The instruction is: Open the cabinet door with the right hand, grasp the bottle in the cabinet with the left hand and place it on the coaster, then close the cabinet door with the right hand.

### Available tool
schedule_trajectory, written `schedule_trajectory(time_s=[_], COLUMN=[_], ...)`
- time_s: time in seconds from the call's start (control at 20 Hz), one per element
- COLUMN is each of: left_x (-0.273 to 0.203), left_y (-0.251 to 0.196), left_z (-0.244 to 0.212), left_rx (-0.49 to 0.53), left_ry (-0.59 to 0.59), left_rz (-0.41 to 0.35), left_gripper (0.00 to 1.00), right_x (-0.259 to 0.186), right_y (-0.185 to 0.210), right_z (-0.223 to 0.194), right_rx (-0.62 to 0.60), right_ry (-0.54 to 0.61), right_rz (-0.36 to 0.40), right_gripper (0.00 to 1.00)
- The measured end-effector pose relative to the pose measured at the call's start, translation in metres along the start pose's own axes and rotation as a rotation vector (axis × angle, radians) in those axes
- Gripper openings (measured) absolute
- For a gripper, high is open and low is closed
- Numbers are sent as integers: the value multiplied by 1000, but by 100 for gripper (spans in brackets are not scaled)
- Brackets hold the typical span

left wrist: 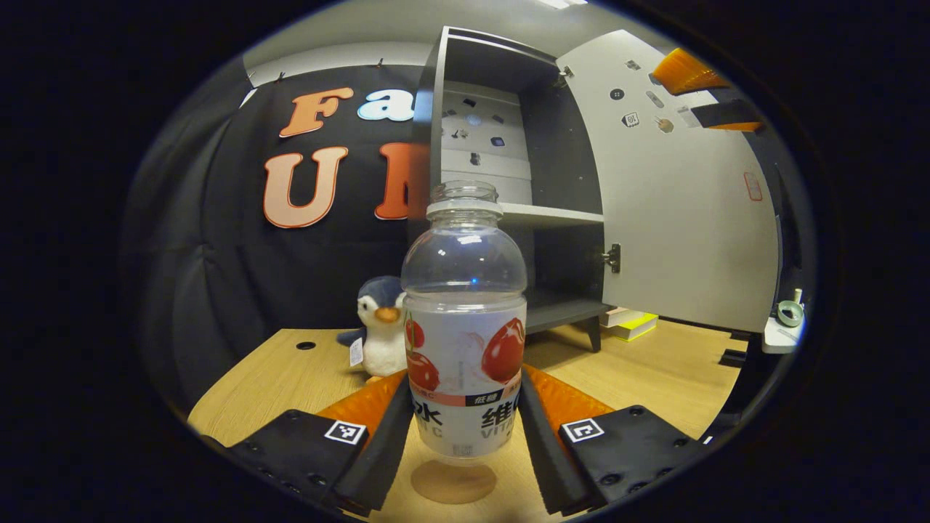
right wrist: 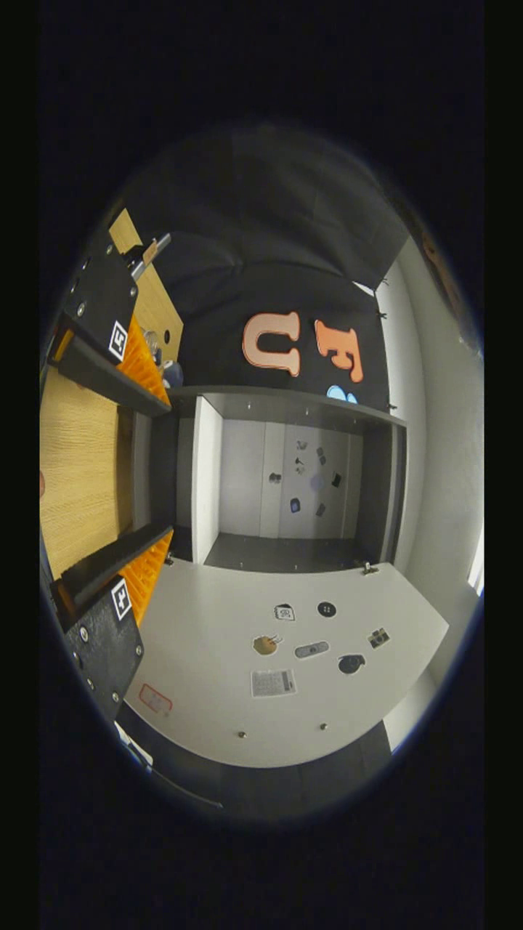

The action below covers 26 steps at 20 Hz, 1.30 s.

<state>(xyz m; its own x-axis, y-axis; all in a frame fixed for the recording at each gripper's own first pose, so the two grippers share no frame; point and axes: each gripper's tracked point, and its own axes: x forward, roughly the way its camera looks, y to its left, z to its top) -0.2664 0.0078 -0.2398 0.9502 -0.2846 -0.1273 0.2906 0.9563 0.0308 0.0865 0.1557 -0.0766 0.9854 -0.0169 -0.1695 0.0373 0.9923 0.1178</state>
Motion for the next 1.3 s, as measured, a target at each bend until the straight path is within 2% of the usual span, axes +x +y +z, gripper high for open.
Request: schedule_trajectory(time_s=[0.3,0.5,0.75,0.95,1.3], left_x=[5,6,13,13,10], left_y=[5,9,11,11,9], left_z=[-50,-68,-74,-88,-90], left_rx=[-21,-15,-15,-14,6], left_ry=[57,86,102,167,185], left_rz=[-5,1,-2,9,15], left_gripper=[83,83,83,83,84], right_x=[5,10,15,18,17], right_y=[7,8,9,12,6], right_z=[-29,-40,-43,-47,-47], right_rx=[20,13,27,32,44], right_ry=[60,93,102,117,118], right_rz=[0,-2,-2,10,6], right_gripper=[93,93,93,93,93])
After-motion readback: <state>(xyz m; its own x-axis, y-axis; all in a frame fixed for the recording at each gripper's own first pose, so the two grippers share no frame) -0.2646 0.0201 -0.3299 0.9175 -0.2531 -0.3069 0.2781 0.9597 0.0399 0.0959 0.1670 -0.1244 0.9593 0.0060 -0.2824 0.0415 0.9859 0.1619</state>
